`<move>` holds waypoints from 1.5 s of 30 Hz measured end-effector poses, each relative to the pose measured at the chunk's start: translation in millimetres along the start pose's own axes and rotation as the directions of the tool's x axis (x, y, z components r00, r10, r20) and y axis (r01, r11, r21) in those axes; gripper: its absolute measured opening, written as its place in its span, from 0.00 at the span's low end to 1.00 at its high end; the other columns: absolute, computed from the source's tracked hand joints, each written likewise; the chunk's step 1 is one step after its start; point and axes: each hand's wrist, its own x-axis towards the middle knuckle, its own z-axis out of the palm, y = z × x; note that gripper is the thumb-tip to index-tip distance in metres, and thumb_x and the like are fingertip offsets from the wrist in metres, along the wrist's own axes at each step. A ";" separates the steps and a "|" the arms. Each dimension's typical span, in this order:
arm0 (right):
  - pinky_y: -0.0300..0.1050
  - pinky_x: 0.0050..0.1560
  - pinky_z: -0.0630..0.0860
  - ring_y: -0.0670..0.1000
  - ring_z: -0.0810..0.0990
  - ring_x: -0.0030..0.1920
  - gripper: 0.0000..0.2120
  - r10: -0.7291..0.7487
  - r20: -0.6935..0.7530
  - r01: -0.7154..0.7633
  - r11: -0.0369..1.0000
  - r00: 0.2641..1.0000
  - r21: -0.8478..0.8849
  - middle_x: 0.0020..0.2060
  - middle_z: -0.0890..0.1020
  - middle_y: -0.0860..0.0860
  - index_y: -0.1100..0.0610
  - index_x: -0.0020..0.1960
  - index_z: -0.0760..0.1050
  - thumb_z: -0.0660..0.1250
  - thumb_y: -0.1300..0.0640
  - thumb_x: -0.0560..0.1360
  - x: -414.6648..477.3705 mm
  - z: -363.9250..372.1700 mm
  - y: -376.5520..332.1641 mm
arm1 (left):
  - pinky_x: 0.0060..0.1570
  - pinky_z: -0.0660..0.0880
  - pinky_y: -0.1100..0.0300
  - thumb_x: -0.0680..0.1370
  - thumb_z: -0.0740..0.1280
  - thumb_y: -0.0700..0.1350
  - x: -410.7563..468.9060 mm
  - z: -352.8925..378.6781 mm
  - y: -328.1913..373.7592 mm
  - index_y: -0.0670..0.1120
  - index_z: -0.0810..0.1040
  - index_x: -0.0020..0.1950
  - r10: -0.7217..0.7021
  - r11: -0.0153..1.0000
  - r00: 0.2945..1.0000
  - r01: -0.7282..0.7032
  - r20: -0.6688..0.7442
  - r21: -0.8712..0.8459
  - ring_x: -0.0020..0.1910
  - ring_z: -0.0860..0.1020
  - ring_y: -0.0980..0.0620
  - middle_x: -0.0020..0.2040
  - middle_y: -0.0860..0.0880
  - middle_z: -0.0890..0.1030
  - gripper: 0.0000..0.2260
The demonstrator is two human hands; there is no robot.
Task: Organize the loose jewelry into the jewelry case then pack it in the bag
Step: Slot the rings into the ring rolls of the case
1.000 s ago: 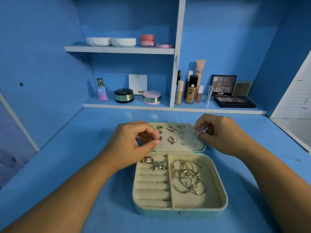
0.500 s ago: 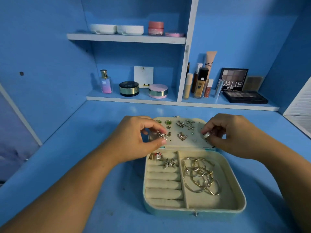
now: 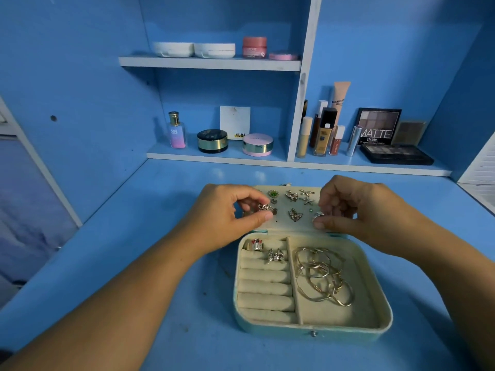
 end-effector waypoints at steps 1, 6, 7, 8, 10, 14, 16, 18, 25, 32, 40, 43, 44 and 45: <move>0.35 0.35 0.73 0.45 0.76 0.34 0.11 -0.018 -0.021 0.018 1.000 1.000 -0.015 0.34 0.80 0.45 0.45 0.40 0.74 0.76 0.48 0.65 -1.0 3.1 -3.4 | 0.39 0.69 0.76 0.70 0.77 0.46 0.3 1.1 -0.3 0.52 0.85 0.48 0.003 1.000 1.000 -0.004 -0.015 -0.012 0.40 0.79 0.62 0.39 0.61 0.83 0.08; 0.29 0.36 0.73 0.44 0.79 0.36 0.06 -0.173 -0.032 0.174 0.982 0.984 0.067 0.35 0.82 0.42 0.47 0.39 0.78 0.74 0.49 0.65 -6.6 21.9 -24.8 | 0.39 0.76 0.67 0.70 0.78 0.44 1.9 4.1 -2.5 0.53 0.84 0.48 0.012 0.997 0.997 -0.018 -0.076 -0.080 0.38 0.80 0.58 0.38 0.57 0.83 0.09; 0.29 0.36 0.73 0.44 0.80 0.36 0.05 -0.185 -0.031 0.188 0.978 0.982 0.094 0.35 0.82 0.43 0.47 0.39 0.79 0.73 0.49 0.65 -7.0 25.2 -26.7 | 0.39 0.77 0.66 0.70 0.78 0.43 1.6 3.4 -2.9 0.53 0.84 0.48 0.013 0.996 0.997 -0.019 -0.072 -0.088 0.37 0.80 0.57 0.37 0.56 0.83 0.09; 0.30 0.37 0.74 0.45 0.80 0.37 0.05 -0.197 -0.034 0.200 0.973 0.980 0.113 0.36 0.82 0.43 0.47 0.40 0.79 0.73 0.49 0.65 -6.8 28.0 -26.7 | 0.40 0.77 0.65 0.70 0.77 0.43 1.5 2.1 -2.7 0.53 0.84 0.48 0.011 0.995 0.998 -0.017 -0.063 -0.096 0.37 0.80 0.57 0.37 0.55 0.83 0.09; 0.32 0.39 0.76 0.45 0.80 0.38 0.04 -0.233 -0.065 0.239 0.964 0.970 0.118 0.37 0.82 0.44 0.48 0.41 0.80 0.74 0.52 0.67 -4.0 32.2 -22.0 | 0.41 0.78 0.65 0.70 0.77 0.41 0.7 -1.8 0.3 0.53 0.84 0.47 0.008 0.994 0.999 -0.013 -0.046 -0.106 0.37 0.80 0.58 0.38 0.56 0.83 0.10; 0.35 0.39 0.76 0.45 0.80 0.37 0.05 -0.244 -0.175 0.264 0.960 0.954 0.097 0.36 0.81 0.43 0.53 0.43 0.80 0.75 0.58 0.68 2.1 37.1 -5.9 | 0.42 0.78 0.65 0.70 0.76 0.39 -9.9 -12.4 15.1 0.52 0.83 0.48 -0.008 0.988 1.000 0.005 -0.019 -0.157 0.37 0.81 0.57 0.40 0.54 0.84 0.11; 0.39 0.39 0.77 0.46 0.79 0.36 0.05 -0.214 -0.219 0.241 0.965 0.952 0.103 0.35 0.81 0.44 0.53 0.43 0.80 0.75 0.58 0.68 3.2 36.7 -1.3 | 0.42 0.79 0.65 0.70 0.76 0.38 -18.1 -19.6 29.2 0.53 0.83 0.47 -0.019 0.983 1.000 0.016 -0.013 -0.181 0.37 0.81 0.56 0.41 0.53 0.85 0.12; 0.41 0.39 0.78 0.48 0.80 0.37 0.05 -0.191 -0.235 0.224 0.967 0.953 0.121 0.35 0.82 0.46 0.52 0.43 0.81 0.75 0.58 0.69 3.6 36.4 0.3 | 0.43 0.79 0.64 0.70 0.77 0.38 -27.6 -26.0 44.5 0.52 0.84 0.47 -0.042 0.985 0.998 0.048 0.038 -0.167 0.38 0.82 0.56 0.40 0.54 0.84 0.11; 0.43 0.40 0.79 0.47 0.80 0.38 0.06 -0.153 -0.218 0.184 0.974 0.964 0.130 0.35 0.82 0.46 0.49 0.43 0.80 0.75 0.55 0.69 4.5 36.9 4.5 | 0.42 0.74 0.69 0.69 0.73 0.52 -69.5 -25.9 53.4 0.59 0.83 0.48 -0.077 0.992 0.984 0.059 0.162 0.114 0.41 0.80 0.59 0.37 0.60 0.81 0.09; 0.39 0.40 0.78 0.44 0.79 0.37 0.06 -0.107 -0.194 0.141 0.976 0.975 0.166 0.35 0.82 0.45 0.50 0.43 0.80 0.75 0.56 0.69 3.6 36.1 1.7 | 0.48 0.75 0.65 0.71 0.67 0.59 -76.4 -25.3 56.8 0.62 0.80 0.57 -0.074 0.957 0.983 0.023 0.167 0.289 0.48 0.77 0.64 0.42 0.61 0.77 0.15; 0.32 0.36 0.74 0.45 0.78 0.36 0.06 -0.078 -0.180 0.108 0.980 0.981 0.166 0.34 0.81 0.46 0.48 0.42 0.79 0.75 0.56 0.70 4.3 36.0 2.1 | 0.47 0.70 0.71 0.72 0.65 0.60 -83.3 -23.5 58.8 0.60 0.81 0.55 -0.045 0.928 0.994 0.003 0.103 0.372 0.50 0.74 0.63 0.42 0.68 0.77 0.14; 0.33 0.36 0.74 0.45 0.77 0.36 0.06 -0.081 -0.176 0.110 0.981 0.981 0.158 0.34 0.81 0.46 0.47 0.42 0.79 0.75 0.55 0.70 4.4 36.0 2.5 | 0.47 0.69 0.73 0.71 0.67 0.58 -84.4 -21.5 58.5 0.60 0.81 0.54 -0.060 0.924 0.994 0.022 0.086 0.382 0.50 0.74 0.64 0.41 0.68 0.77 0.12; 0.34 0.36 0.75 0.45 0.77 0.36 0.06 -0.080 -0.175 0.108 0.981 0.981 0.158 0.34 0.81 0.46 0.47 0.42 0.79 0.75 0.55 0.70 4.2 35.6 2.4 | 0.46 0.69 0.73 0.71 0.68 0.57 -84.0 -20.5 59.0 0.60 0.82 0.53 -0.067 0.924 0.994 0.030 0.083 0.382 0.49 0.74 0.64 0.40 0.68 0.76 0.12; 0.35 0.36 0.75 0.45 0.77 0.36 0.06 -0.078 -0.173 0.106 0.982 0.982 0.159 0.34 0.81 0.47 0.47 0.42 0.79 0.75 0.55 0.70 4.2 35.3 2.1 | 0.45 0.68 0.74 0.71 0.69 0.56 -83.4 -19.5 60.2 0.60 0.82 0.53 -0.070 0.926 0.994 0.035 0.080 0.375 0.49 0.75 0.65 0.39 0.67 0.76 0.12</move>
